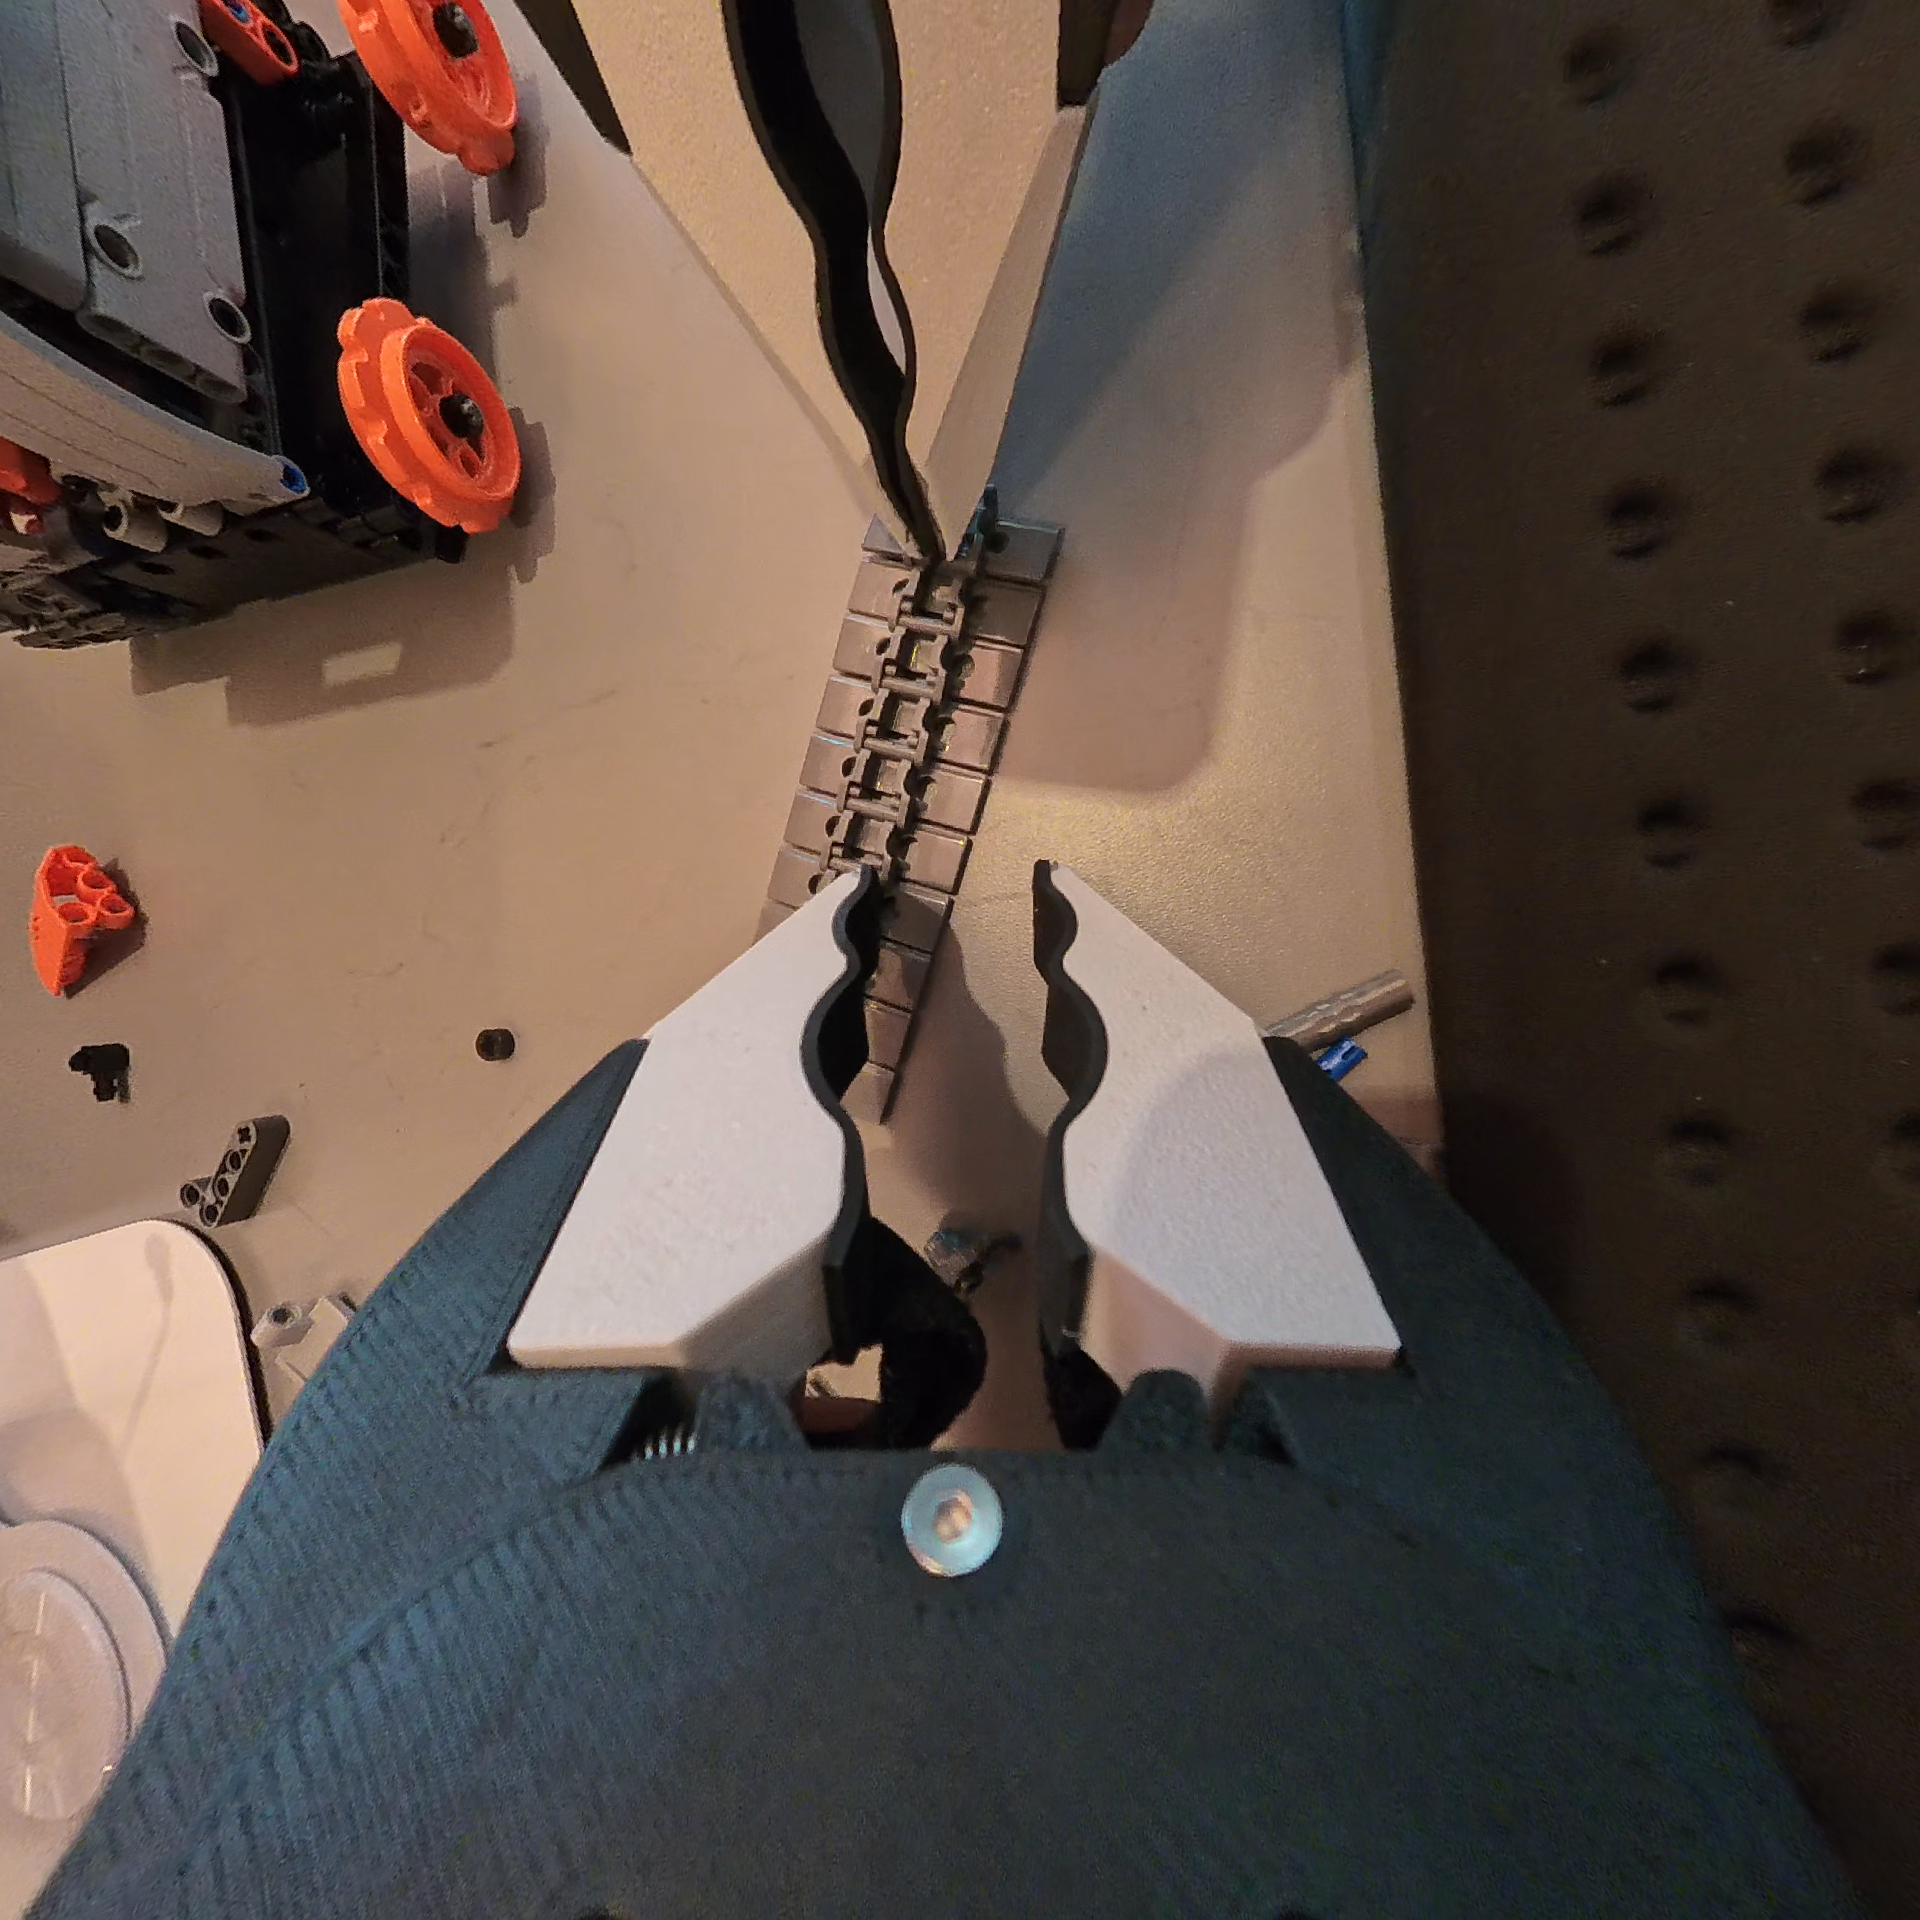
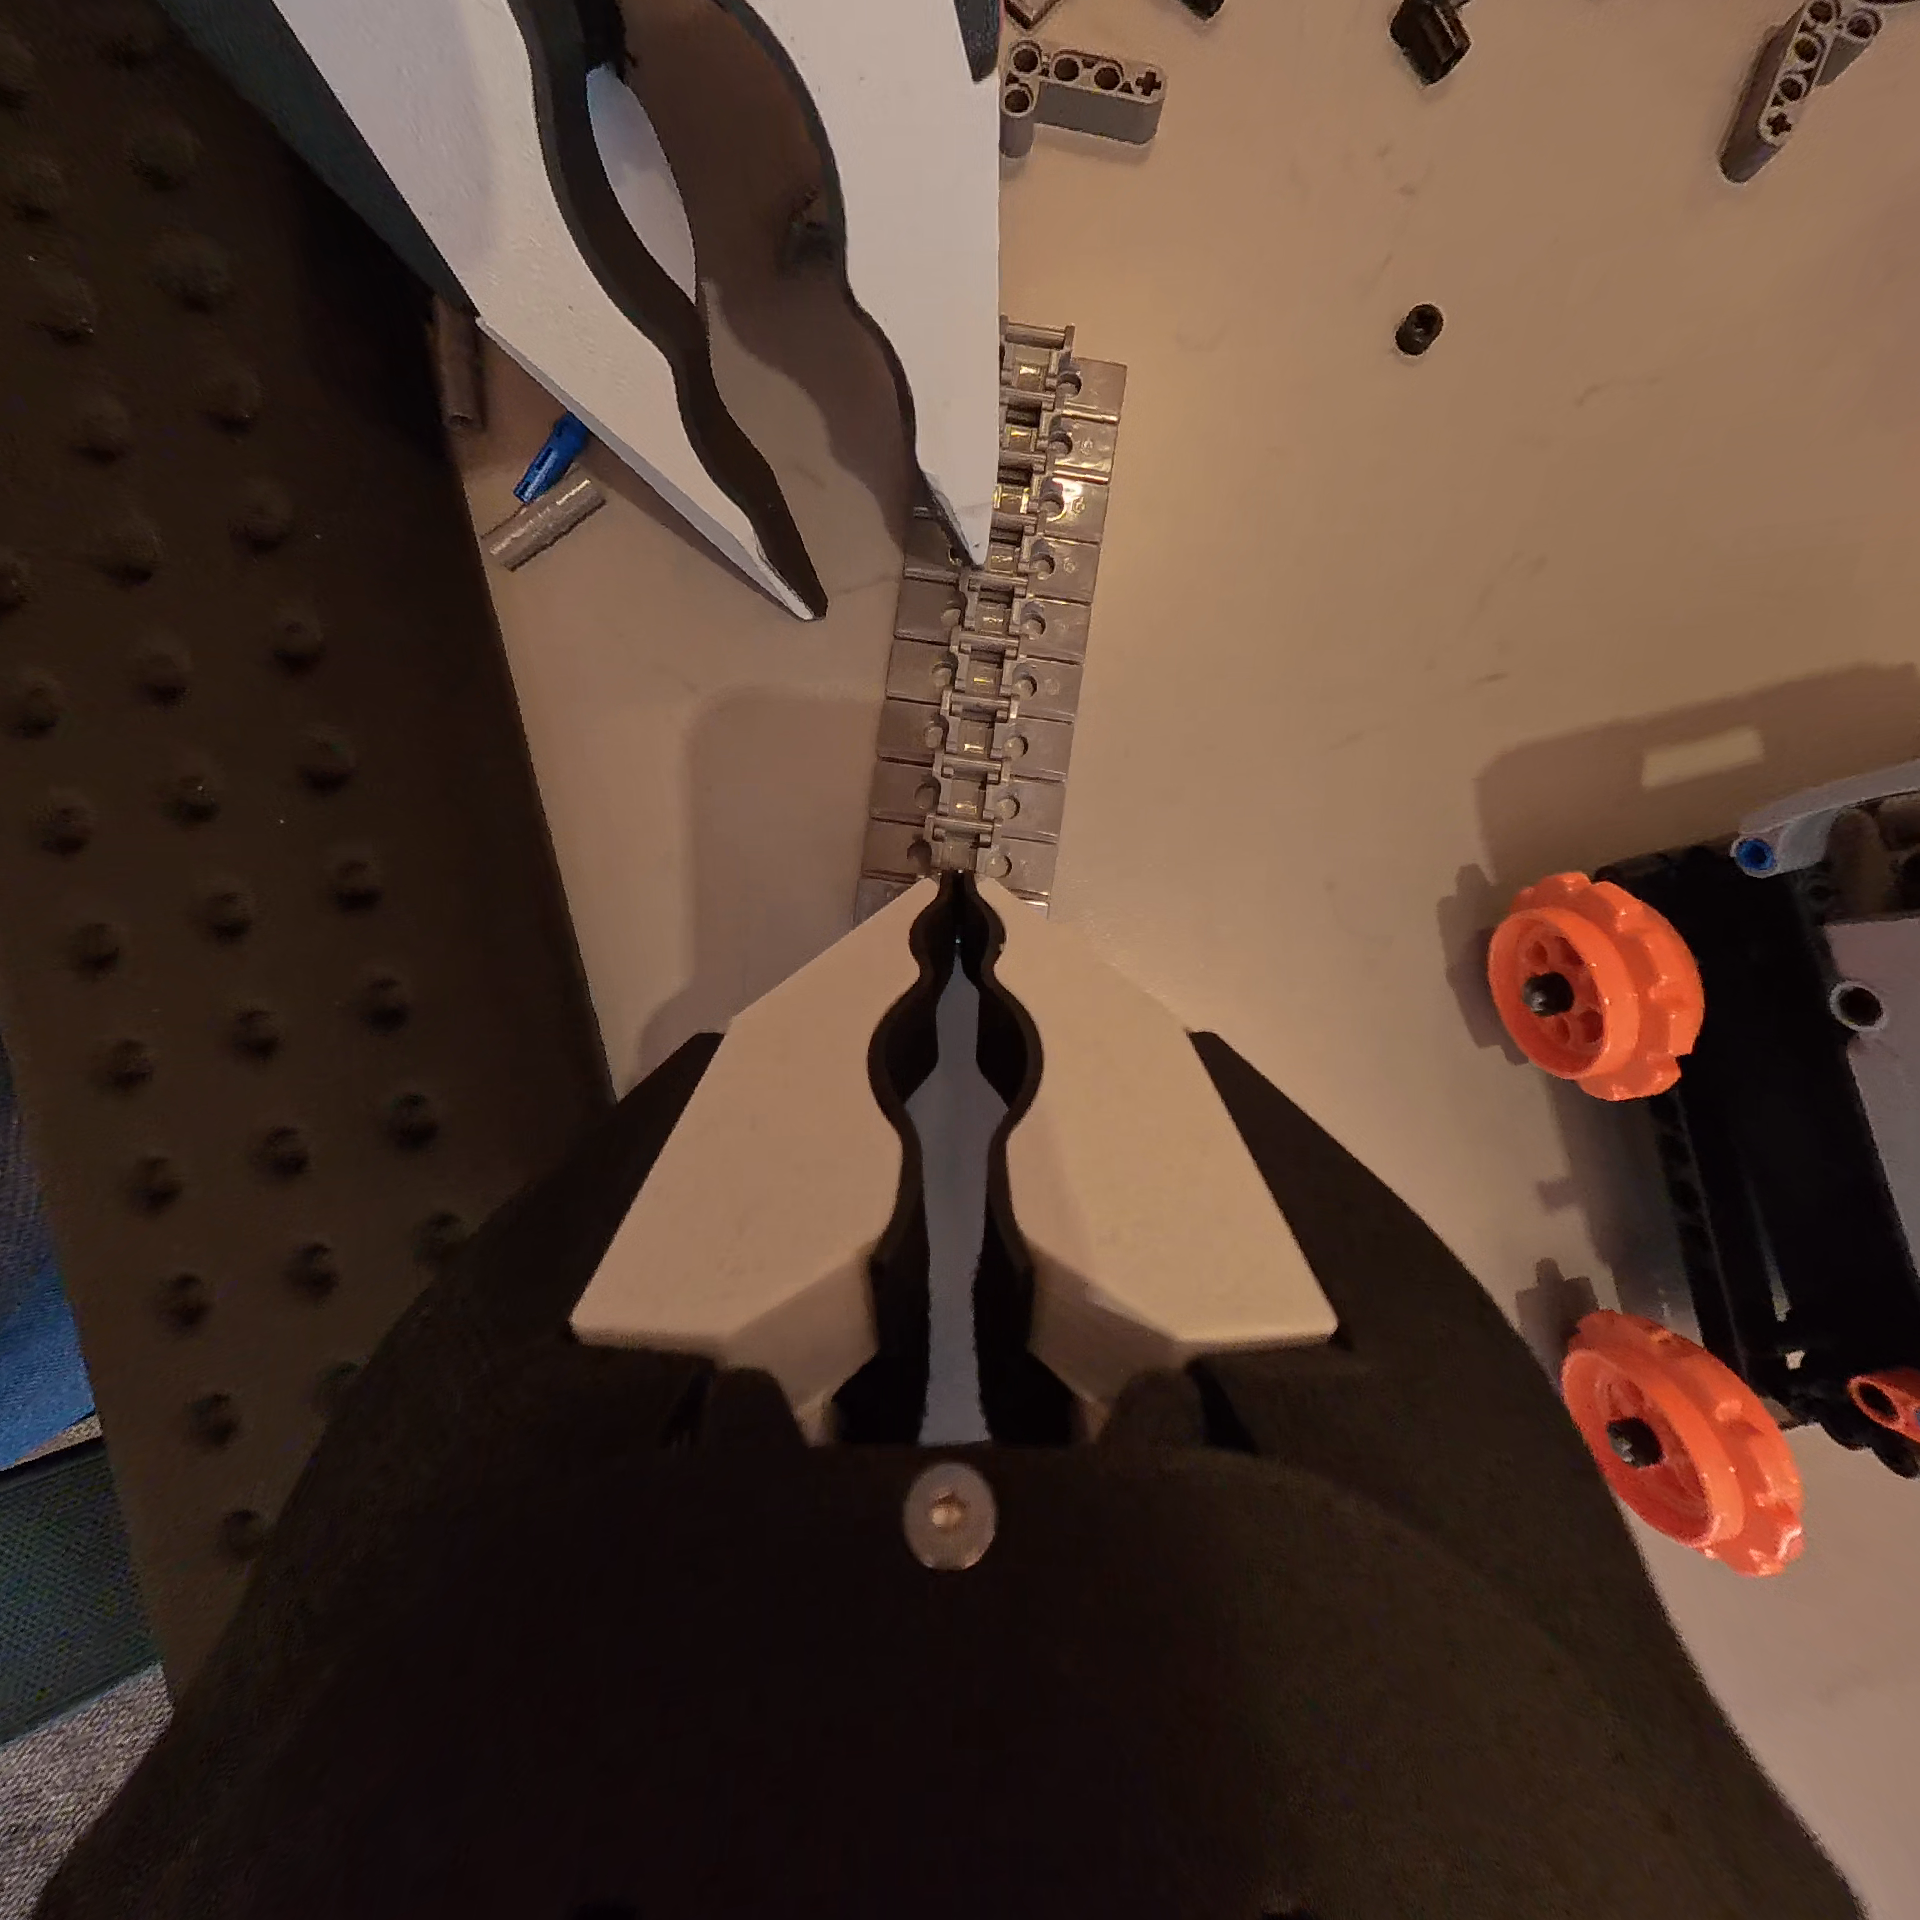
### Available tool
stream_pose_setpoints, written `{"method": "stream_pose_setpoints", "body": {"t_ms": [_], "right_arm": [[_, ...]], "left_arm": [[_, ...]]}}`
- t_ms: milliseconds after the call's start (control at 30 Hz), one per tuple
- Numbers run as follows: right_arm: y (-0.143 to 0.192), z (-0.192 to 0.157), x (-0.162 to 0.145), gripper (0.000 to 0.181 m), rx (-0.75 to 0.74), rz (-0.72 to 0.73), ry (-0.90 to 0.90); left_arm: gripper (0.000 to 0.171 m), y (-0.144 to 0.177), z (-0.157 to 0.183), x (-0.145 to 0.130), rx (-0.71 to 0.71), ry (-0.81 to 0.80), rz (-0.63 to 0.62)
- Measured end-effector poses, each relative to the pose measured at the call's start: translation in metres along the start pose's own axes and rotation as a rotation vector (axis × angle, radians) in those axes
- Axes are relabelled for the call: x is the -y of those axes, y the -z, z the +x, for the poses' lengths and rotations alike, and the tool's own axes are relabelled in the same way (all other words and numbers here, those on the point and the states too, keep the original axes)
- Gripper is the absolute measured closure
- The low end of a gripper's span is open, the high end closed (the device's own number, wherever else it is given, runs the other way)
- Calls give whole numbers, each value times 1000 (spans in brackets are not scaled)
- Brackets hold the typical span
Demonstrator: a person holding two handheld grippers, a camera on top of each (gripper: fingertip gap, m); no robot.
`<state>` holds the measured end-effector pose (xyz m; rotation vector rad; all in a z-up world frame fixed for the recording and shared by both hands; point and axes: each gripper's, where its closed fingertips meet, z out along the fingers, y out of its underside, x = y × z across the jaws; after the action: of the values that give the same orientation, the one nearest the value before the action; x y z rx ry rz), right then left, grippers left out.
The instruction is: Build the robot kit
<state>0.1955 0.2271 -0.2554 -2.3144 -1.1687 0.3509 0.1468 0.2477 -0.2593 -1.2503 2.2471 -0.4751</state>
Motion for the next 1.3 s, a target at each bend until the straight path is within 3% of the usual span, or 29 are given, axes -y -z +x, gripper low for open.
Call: {"method": "stream_pose_setpoints", "body": {"t_ms": [567,833,933,1000,1033,1133,1300], "right_arm": [[-3,0,-2,181,84,-327,75],[-6,1,-2,181,98,-411,77],[-6,2,0,181,93,-388,104],[-6,0,5,181,98,-328,93],[-5,-2,10,173,103,-287,89],[5,4,23,174,50,-184,84],[12,15,19,177,-23,-131,91]], "left_arm": [[143,4,6,-3,-8,-4,-21],[139,10,10,-8,-5,-24,-46],[138,27,3,-12,29,-20,-54],[138,47,-9,-20,80,0,-53],[138,60,-15,-26,110,18,-58],[140,99,-35,-58,214,80,-103],[147,136,-31,-115,242,193,-198]]}}
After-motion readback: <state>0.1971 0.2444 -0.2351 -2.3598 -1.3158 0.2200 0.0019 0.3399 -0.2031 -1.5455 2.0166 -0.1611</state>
